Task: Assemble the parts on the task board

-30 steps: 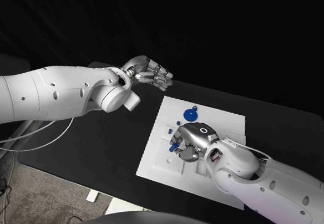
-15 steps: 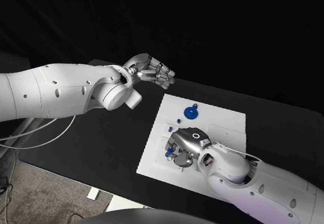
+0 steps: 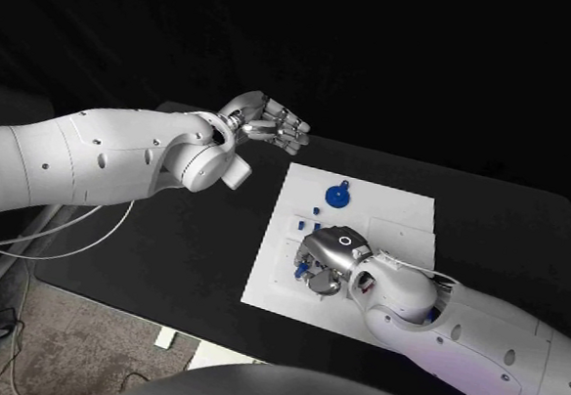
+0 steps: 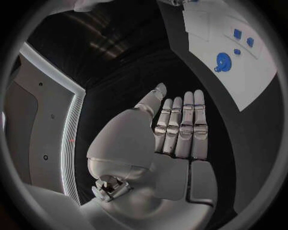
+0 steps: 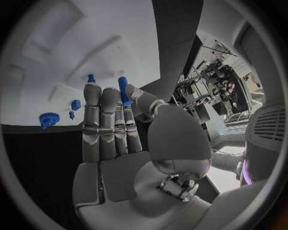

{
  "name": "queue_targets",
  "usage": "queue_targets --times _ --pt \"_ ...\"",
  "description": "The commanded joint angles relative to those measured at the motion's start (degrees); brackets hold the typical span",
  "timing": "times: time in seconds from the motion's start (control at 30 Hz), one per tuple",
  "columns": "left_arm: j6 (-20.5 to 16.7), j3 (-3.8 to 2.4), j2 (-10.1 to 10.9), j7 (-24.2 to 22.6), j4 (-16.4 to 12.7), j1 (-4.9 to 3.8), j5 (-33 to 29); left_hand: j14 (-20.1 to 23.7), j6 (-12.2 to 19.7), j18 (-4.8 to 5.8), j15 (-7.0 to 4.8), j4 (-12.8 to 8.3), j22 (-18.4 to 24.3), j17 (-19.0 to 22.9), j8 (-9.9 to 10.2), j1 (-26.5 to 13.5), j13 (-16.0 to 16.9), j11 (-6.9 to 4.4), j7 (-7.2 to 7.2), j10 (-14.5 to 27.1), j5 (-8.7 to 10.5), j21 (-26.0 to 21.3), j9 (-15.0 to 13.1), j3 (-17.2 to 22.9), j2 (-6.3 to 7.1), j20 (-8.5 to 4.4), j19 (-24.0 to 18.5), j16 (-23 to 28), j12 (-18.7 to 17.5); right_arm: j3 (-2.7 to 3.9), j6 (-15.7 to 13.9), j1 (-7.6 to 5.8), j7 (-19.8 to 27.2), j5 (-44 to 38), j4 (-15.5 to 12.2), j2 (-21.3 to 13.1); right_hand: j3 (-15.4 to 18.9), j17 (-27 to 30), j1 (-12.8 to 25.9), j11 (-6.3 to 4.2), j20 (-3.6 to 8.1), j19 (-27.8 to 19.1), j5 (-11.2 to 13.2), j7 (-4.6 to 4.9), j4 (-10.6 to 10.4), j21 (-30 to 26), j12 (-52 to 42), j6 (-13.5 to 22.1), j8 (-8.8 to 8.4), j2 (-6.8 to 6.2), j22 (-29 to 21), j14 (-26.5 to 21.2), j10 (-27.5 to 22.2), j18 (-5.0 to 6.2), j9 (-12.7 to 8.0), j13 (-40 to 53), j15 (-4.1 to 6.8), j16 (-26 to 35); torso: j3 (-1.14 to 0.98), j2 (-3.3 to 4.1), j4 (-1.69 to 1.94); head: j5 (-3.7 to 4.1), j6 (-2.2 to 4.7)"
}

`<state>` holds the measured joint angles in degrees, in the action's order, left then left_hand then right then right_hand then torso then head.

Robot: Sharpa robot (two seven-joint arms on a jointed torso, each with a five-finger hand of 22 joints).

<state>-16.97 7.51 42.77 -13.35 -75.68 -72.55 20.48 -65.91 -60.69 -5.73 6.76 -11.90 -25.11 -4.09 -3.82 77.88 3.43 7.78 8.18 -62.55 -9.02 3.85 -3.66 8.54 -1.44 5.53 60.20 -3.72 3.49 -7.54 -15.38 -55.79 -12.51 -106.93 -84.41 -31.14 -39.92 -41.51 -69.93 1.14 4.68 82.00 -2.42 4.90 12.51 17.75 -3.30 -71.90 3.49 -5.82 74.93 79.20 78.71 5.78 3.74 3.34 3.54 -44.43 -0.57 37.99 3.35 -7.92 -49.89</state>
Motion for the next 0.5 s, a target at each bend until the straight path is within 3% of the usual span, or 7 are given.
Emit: queue_targets --times 0.03,0.5 --pt "0.7 -0.04 -0.1 -0.3 -0.1 -0.08 -0.3 -0.1 0.0 -0.10 -0.04 0.3 -0.3 0.0 0.2 0.0 0.0 0.06 -0.05 0.0 0.19 0.3 0.0 0.2 -0.37 0.01 0.3 0.2 -0.1 -0.03 1.5 0.10 0.0 -1.4 0.1 0.0 -0.2 -0.3 0.1 -0.08 0.36 0.2 -0.3 -0.58 0.5 0.1 -0.1 -1.2 0.21 0.83 0.4 0.4 0.4 0.79 0.2 0.1 0.11 0.3 -0.01 -0.04 -0.04 -0.08 -0.11" --pt "0.7 -0.04 0.0 -0.2 -0.1 -0.08 -0.3 -0.1 0.0 -0.10 -0.04 0.3 -0.3 0.0 0.2 0.0 0.0 0.06 -0.05 0.0 0.19 0.3 0.0 0.2 -0.37 0.01 0.3 0.2 -0.1 -0.05 1.7 0.15 -0.3 -1.5 0.3 -0.2 -0.2 -0.4 0.1 -0.09 0.37 0.3 -0.3 -0.59 0.6 0.0 -0.1 -1.3 0.22 0.87 0.5 0.5 0.4 0.79 0.3 0.1 0.12 0.4 -0.06 -0.02 -0.11 0.02 -0.11"
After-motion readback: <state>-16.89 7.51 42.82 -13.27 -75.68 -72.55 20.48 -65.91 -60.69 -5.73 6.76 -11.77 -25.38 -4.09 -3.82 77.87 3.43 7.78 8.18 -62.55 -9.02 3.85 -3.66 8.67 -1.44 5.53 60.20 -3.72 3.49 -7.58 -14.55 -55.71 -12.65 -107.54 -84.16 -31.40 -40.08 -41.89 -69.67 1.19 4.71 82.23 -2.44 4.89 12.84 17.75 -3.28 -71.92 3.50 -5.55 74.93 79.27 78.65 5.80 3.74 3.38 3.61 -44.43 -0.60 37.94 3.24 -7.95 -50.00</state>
